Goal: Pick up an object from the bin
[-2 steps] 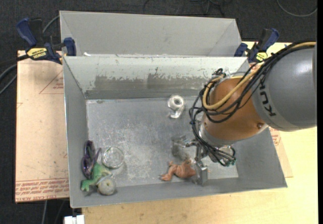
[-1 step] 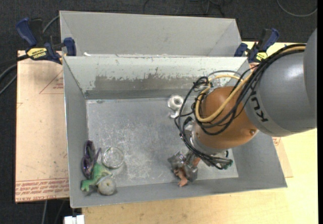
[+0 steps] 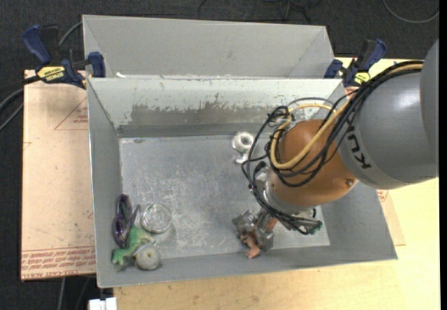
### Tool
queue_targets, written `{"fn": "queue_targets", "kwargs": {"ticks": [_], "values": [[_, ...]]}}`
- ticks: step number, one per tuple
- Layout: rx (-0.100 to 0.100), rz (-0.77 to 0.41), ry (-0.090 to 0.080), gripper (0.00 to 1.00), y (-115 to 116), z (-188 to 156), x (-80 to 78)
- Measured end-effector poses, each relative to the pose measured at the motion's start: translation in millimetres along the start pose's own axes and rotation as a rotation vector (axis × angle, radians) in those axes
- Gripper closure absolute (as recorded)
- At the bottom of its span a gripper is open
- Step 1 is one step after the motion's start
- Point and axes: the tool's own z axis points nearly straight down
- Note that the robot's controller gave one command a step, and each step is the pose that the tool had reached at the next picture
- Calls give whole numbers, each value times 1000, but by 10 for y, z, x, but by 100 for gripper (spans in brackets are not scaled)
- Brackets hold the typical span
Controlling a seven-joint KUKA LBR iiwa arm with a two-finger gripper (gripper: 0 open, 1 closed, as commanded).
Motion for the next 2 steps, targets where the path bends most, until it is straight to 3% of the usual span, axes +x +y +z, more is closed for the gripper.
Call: {"fn": "queue_targets", "kwargs": {"ticks": [1, 2], "values": [[-2, 29, 1, 100, -107, 10, -61], [-1, 53, -2, 100, -146, 11, 30]]}}
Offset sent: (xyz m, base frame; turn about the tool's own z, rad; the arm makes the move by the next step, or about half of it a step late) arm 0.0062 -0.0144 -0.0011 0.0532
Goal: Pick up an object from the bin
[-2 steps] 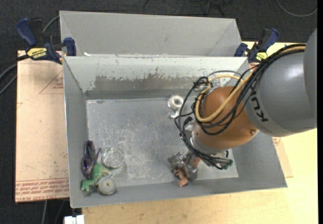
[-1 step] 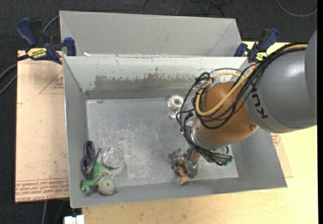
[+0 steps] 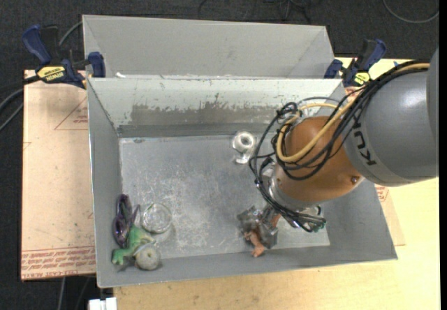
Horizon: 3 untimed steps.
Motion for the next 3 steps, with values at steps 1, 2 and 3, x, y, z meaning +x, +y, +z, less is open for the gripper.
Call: {"fn": "queue_targets", "kwargs": {"ticks": [1, 2, 3], "values": [[-1, 34, 1, 100, -167, -1, 14], [-1, 71, -2, 100, -189, -1, 153], [-1, 71, -2, 100, -189, -1, 153]]}}
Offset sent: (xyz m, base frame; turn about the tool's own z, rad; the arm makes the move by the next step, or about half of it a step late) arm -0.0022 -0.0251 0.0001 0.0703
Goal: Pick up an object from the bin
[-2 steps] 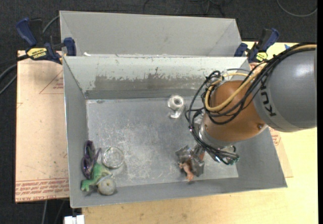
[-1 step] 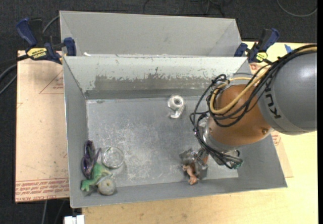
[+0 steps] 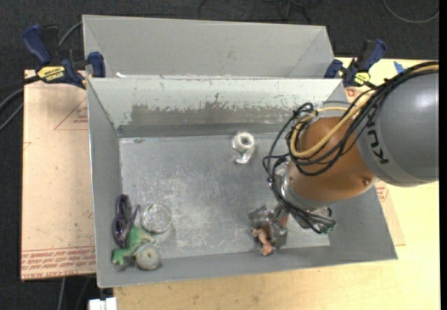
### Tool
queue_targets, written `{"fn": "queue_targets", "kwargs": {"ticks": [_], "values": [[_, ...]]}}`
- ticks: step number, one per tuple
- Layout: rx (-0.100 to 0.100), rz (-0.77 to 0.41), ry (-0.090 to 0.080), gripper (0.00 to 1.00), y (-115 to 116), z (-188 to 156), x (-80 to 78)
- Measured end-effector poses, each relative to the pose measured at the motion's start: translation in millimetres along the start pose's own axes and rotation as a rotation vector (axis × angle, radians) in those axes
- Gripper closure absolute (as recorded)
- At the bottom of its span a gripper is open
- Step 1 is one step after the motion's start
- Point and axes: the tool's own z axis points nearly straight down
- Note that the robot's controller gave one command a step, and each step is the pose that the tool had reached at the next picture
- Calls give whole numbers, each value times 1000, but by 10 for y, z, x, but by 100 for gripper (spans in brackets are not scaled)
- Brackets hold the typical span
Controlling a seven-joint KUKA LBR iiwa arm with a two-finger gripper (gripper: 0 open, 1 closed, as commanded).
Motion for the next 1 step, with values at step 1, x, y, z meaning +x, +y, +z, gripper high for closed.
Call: {"fn": "queue_targets", "kwargs": {"ticks": [1], "values": [[0, 10, 0, 100, -1, 0, 2]]}}
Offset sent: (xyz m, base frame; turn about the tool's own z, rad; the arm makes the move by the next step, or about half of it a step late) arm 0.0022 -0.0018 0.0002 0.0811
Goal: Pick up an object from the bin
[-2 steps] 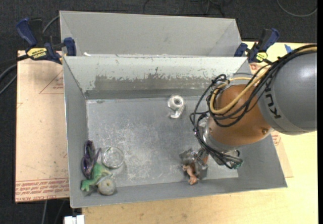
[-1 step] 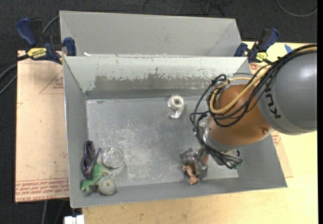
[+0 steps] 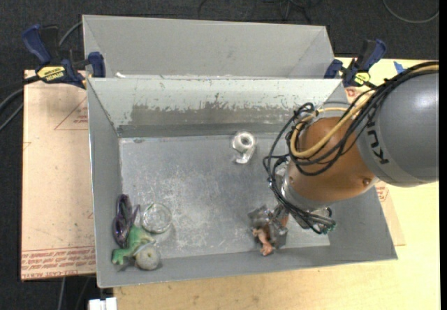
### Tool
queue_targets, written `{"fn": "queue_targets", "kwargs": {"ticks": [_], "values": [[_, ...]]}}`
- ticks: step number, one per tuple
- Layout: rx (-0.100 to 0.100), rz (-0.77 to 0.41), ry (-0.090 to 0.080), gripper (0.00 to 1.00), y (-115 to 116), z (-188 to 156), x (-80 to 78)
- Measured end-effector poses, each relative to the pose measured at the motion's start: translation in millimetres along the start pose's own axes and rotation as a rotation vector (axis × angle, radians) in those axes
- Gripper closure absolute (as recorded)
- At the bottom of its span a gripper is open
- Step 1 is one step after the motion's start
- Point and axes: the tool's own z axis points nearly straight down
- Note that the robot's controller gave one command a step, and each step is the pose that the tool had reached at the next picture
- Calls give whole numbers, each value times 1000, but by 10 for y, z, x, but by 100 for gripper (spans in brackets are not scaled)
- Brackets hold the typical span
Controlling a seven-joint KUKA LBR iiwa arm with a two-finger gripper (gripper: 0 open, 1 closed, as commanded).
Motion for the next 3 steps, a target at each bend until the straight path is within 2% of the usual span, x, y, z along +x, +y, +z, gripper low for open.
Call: {"fn": "queue_targets", "kwargs": {"ticks": [1, 2, 3], "values": [[-1, 71, 0, 100, -20, 1, -13], [-1, 76, -1, 100, -137, -191, -40], [-1, 76, -1, 100, -137, -192, -40]]}}
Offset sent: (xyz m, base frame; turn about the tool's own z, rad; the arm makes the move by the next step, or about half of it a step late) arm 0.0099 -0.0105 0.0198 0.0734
